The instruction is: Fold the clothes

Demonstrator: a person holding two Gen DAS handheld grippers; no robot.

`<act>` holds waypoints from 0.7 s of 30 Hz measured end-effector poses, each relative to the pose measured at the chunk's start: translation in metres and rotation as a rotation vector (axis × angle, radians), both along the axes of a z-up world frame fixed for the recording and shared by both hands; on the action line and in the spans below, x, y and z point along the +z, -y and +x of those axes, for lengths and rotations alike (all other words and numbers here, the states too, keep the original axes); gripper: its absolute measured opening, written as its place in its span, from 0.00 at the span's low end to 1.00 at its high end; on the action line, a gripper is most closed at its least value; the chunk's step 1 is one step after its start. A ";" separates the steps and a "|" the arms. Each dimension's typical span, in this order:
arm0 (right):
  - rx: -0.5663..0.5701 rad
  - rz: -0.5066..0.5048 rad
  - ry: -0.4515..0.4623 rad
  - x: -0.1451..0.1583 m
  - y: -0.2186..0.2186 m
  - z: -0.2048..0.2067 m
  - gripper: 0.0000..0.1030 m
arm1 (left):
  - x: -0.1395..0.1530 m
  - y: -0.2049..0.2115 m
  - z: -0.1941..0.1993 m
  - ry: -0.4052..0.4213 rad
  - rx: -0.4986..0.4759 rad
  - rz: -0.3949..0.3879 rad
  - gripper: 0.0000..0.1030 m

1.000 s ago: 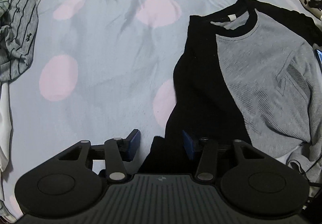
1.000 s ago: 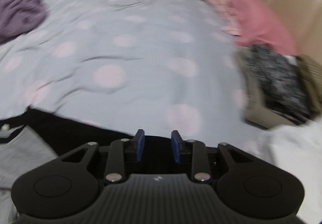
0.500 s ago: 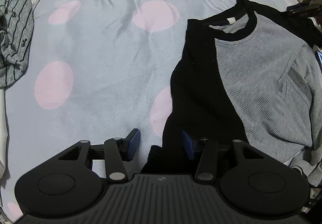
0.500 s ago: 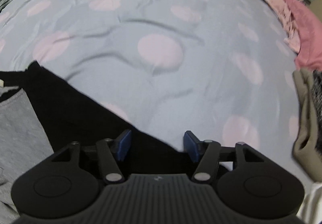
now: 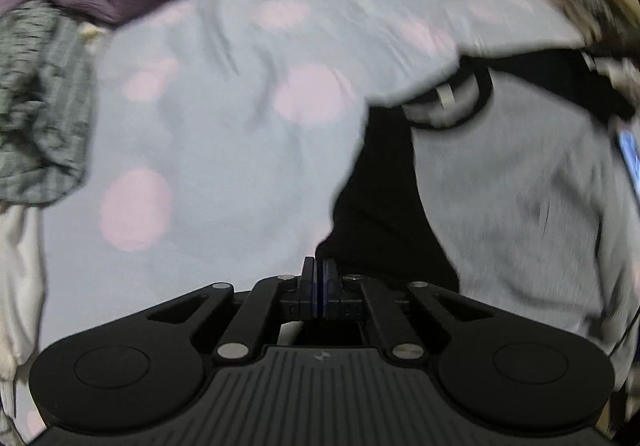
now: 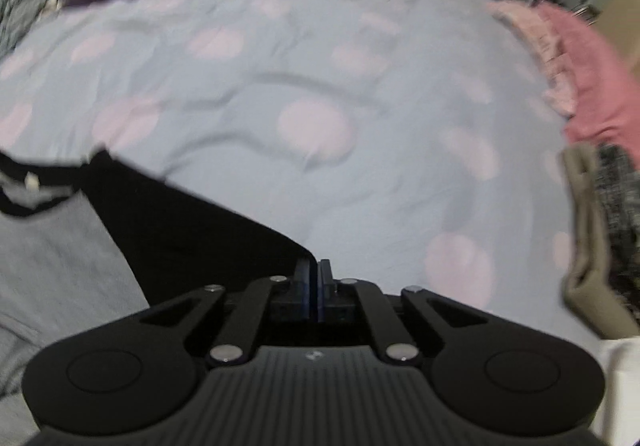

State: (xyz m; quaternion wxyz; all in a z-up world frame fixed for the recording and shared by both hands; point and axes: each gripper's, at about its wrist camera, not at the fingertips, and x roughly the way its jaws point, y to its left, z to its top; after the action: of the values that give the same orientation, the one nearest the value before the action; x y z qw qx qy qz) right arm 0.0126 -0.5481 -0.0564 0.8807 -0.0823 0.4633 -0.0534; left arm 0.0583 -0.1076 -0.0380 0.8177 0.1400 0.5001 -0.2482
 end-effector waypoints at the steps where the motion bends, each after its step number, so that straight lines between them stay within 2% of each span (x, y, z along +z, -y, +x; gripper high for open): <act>1: -0.012 -0.015 0.029 0.011 -0.002 -0.004 0.03 | 0.010 -0.002 0.000 0.028 0.011 -0.015 0.01; 7: -0.137 -0.102 0.217 0.081 -0.014 -0.040 0.03 | 0.068 -0.014 -0.003 0.148 0.053 -0.121 0.01; 14: -0.249 -0.199 0.457 0.180 -0.021 -0.113 0.03 | 0.144 -0.035 -0.007 0.323 0.102 -0.267 0.01; 21: -0.278 -0.292 0.670 0.268 -0.056 -0.182 0.03 | 0.232 -0.046 -0.038 0.580 0.097 -0.361 0.01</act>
State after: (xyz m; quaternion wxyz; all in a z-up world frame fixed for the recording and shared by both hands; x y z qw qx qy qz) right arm -0.1698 -0.4921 0.2115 0.9466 -0.1211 0.1444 -0.2616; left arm 0.0200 -0.0621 0.1940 0.9483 0.0337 0.2007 -0.2433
